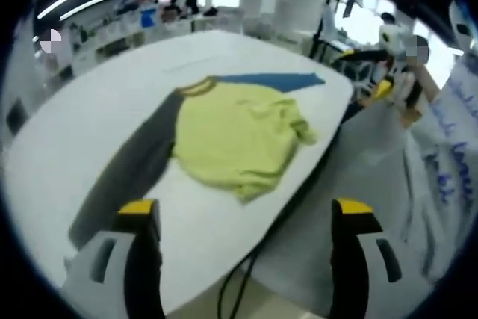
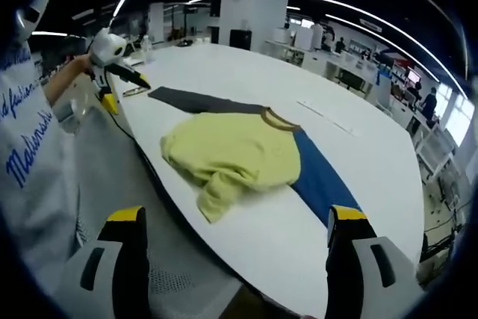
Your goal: Fold the garment on the visible template until the final outline fits inside the template.
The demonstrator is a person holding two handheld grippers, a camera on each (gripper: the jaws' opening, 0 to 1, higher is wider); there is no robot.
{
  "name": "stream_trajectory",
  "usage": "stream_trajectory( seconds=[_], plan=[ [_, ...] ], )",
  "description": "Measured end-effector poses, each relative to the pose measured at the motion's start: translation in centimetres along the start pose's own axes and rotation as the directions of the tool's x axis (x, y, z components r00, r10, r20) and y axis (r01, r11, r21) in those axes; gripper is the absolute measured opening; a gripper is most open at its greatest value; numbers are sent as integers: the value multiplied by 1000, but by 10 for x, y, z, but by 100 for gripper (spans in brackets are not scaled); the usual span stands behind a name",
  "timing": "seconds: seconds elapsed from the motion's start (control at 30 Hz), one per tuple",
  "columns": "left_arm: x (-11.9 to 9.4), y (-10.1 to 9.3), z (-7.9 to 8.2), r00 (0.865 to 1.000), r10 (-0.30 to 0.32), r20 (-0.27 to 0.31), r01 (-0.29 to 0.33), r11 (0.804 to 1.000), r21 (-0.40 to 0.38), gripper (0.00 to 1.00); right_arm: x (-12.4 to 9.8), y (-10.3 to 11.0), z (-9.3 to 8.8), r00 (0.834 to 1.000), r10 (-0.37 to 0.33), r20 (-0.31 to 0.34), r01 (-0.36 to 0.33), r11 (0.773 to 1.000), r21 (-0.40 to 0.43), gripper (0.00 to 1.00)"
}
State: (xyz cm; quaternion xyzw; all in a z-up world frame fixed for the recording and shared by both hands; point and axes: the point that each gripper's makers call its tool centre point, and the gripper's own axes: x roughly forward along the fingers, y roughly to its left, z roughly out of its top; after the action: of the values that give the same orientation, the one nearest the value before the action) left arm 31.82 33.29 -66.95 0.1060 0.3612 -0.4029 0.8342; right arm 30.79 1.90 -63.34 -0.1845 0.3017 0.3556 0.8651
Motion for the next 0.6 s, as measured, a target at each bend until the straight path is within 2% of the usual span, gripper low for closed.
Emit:
stream_trajectory(
  seconds=[0.1,0.2,0.3,0.43,0.5,0.53,0.6],
  plan=[
    [9,-2,6,999,-37,29,38,999,-21,76,9,-4,2,1000,-2,14,2,1000,11,100],
    [21,-1,7,998,-56,34,58,997,-51,66,19,-10,2,1000,4,23,-4,1000,27,98],
    [33,-5,7,996,-81,22,82,996,-46,57,30,-12,-2,1000,17,18,-18,999,34,93],
    [47,-6,8,996,-90,22,91,995,-52,52,47,-10,-10,999,37,-9,-37,999,35,84],
    [54,-8,6,995,-102,10,102,993,-57,50,55,-6,-16,998,36,-52,-37,999,-5,79],
    [56,-8,6,995,-103,7,103,993,-59,49,58,-2,-19,996,53,-71,-55,998,-30,78],
    [61,-10,3,994,-106,-11,105,993,-51,45,66,7,-22,993,87,-82,-89,996,-28,74]
  ],
)
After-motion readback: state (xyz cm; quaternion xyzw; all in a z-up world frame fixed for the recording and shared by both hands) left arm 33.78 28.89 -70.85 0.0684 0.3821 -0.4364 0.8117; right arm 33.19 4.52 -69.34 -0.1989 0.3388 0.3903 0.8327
